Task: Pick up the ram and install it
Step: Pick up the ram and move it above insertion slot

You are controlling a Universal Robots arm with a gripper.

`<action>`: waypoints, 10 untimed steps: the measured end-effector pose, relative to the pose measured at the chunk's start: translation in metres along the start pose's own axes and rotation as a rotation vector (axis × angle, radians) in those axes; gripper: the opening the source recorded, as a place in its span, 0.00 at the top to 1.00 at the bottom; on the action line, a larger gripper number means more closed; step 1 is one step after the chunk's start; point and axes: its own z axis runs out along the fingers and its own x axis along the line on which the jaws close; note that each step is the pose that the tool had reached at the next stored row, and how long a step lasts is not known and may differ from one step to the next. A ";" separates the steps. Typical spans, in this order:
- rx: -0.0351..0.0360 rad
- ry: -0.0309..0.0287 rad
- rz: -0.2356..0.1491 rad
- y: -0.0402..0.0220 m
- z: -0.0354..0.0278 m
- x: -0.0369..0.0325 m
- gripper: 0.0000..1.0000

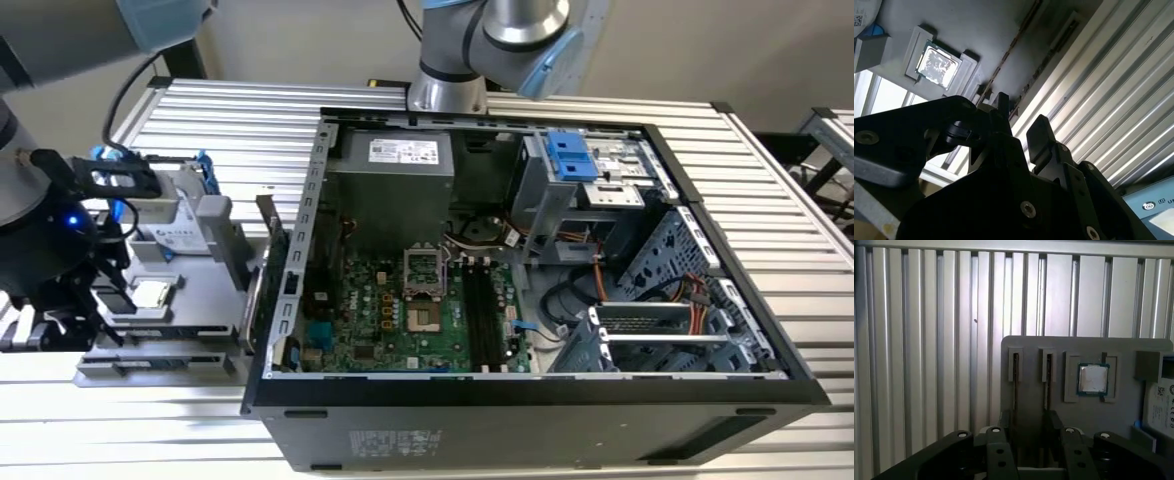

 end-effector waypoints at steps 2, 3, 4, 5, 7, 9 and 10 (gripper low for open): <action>0.0000 0.0001 0.000 0.0000 0.0019 0.0001 0.00; 0.0000 0.0001 0.000 0.0001 0.0027 0.0001 0.00; 0.0000 0.0002 0.000 0.0001 0.0036 0.0002 0.00; 0.0000 0.0002 0.000 0.0001 0.0052 0.0005 0.00; 0.0000 0.0003 0.000 0.0000 0.0068 0.0010 0.00; 0.0000 0.0002 0.000 0.0000 0.0083 0.0017 0.00; 0.0000 0.0002 0.000 -0.0001 0.0090 0.0023 0.00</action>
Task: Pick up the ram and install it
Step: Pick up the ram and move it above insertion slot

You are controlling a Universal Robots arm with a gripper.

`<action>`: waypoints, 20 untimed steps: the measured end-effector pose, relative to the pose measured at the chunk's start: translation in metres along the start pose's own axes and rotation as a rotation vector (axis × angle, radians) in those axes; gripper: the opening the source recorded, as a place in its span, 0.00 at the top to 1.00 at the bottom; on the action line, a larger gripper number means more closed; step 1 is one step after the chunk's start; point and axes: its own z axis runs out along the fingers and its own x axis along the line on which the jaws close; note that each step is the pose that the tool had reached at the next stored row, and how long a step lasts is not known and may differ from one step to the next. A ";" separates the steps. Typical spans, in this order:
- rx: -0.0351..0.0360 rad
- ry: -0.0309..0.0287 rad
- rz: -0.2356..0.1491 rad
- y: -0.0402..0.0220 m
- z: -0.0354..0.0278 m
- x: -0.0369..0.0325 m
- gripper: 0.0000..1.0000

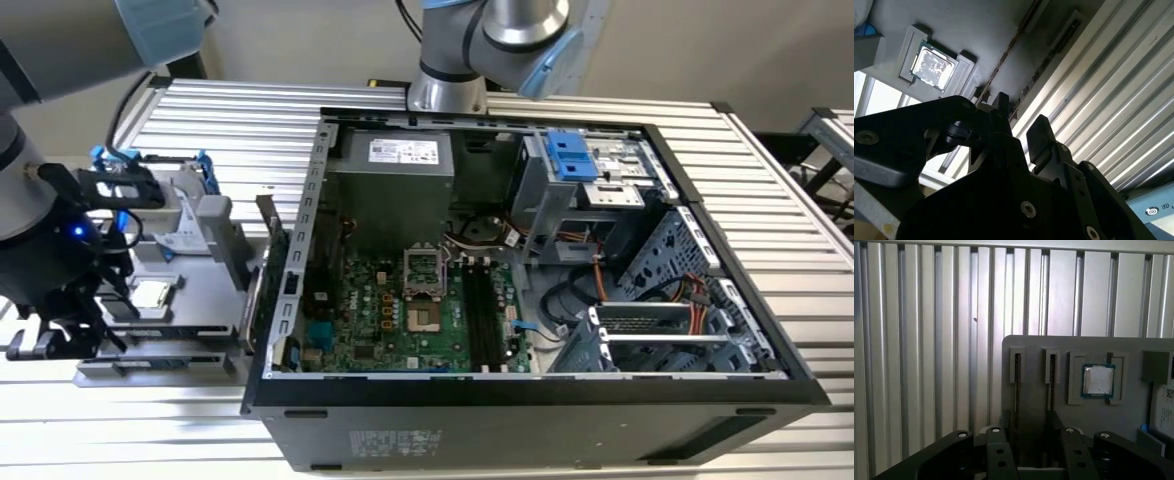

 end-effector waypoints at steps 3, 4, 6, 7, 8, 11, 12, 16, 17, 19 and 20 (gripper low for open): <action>0.0000 0.0000 0.000 0.0001 0.0022 0.0016 0.00; -0.0001 0.0001 0.000 0.0001 0.0030 0.0024 0.00; 0.0000 0.0000 0.000 0.0000 0.0045 0.0040 0.00; 0.0001 0.0000 0.000 0.0000 0.0053 0.0047 0.00; 0.0000 0.0000 0.000 0.0001 0.0061 0.0053 0.00; 0.0001 -0.0001 0.000 0.0001 0.0087 0.0065 0.00; 0.0000 0.0000 0.000 0.0001 0.0095 0.0068 0.00; -0.0001 0.0001 0.000 0.0000 0.0126 0.0075 0.00; 0.0000 0.0000 0.000 0.0000 0.0134 0.0076 0.00; 0.0000 0.0000 0.000 -0.0001 0.0152 0.0076 0.00; 0.0000 0.0000 0.000 -0.0002 0.0160 0.0077 0.00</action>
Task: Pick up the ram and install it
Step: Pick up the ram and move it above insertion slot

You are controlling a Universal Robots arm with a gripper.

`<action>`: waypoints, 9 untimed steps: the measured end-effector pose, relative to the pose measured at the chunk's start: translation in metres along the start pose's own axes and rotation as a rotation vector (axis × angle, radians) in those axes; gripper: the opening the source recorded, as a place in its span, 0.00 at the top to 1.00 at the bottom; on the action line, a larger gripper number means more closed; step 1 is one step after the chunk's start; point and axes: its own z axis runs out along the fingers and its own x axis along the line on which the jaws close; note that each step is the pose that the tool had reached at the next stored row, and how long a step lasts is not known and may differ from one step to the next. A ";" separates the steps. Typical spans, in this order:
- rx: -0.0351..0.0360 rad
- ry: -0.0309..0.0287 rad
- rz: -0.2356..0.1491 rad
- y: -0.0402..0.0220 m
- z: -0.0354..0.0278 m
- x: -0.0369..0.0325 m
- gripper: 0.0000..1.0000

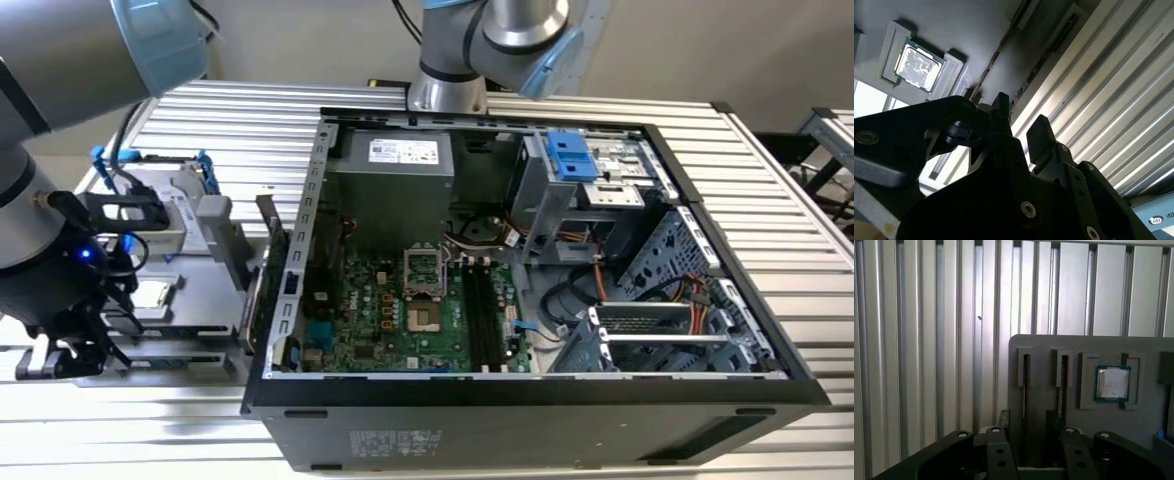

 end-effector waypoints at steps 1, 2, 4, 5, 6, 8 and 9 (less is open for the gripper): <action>0.0000 0.0000 0.000 -0.0002 0.0009 0.0000 0.00; 0.0000 0.0000 0.000 -0.0004 0.0017 0.0000 0.00; -0.0001 0.0001 0.000 -0.0009 0.0033 0.0001 0.00; 0.0000 0.0000 0.000 -0.0011 0.0045 0.0001 0.00; -0.0001 0.0001 0.000 -0.0012 0.0056 0.0001 0.00; -0.0001 0.0001 0.000 -0.0013 0.0078 0.0002 0.00; -0.0001 0.0001 0.000 -0.0013 0.0087 0.0002 0.00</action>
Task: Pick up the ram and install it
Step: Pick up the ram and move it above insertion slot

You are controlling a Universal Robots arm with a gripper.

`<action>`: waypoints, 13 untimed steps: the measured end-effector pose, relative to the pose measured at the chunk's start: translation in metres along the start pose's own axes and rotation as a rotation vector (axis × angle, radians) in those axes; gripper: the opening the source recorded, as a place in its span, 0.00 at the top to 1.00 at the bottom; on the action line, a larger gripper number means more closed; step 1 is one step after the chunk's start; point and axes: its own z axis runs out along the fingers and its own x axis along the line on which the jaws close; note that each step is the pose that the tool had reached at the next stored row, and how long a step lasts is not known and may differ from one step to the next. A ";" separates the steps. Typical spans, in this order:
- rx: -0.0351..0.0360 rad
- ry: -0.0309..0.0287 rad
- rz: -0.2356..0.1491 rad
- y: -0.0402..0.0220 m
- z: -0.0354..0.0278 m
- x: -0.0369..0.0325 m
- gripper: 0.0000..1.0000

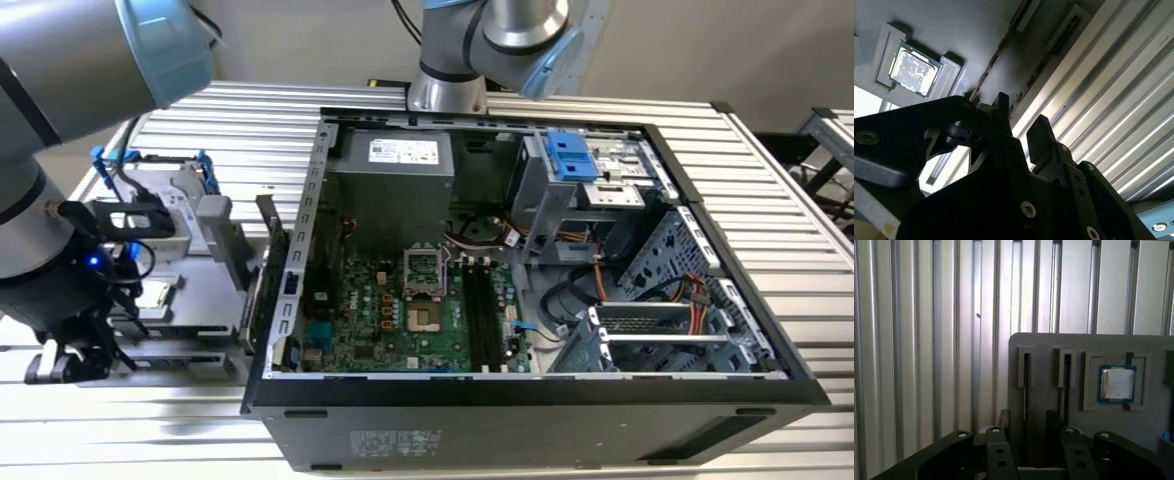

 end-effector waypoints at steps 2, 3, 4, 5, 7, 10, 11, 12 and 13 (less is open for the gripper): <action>0.0001 -0.0001 0.000 0.0000 0.0019 0.0001 0.00; 0.0001 -0.0001 0.000 -0.0001 0.0029 0.0001 0.00; 0.0001 -0.0001 0.000 -0.0001 0.0038 0.0001 0.00; 0.0001 -0.0001 0.000 -0.0001 0.0048 0.0001 0.00; 0.0001 -0.0001 0.000 -0.0001 0.0071 0.0002 0.00; 0.0001 -0.0003 0.000 -0.0002 0.0099 0.0003 0.00; 0.0001 -0.0003 0.000 -0.0002 0.0108 0.0003 0.00; 0.0000 -0.0003 0.000 -0.0002 0.0116 0.0003 0.00; 0.0000 -0.0003 0.000 -0.0002 0.0125 0.0004 0.00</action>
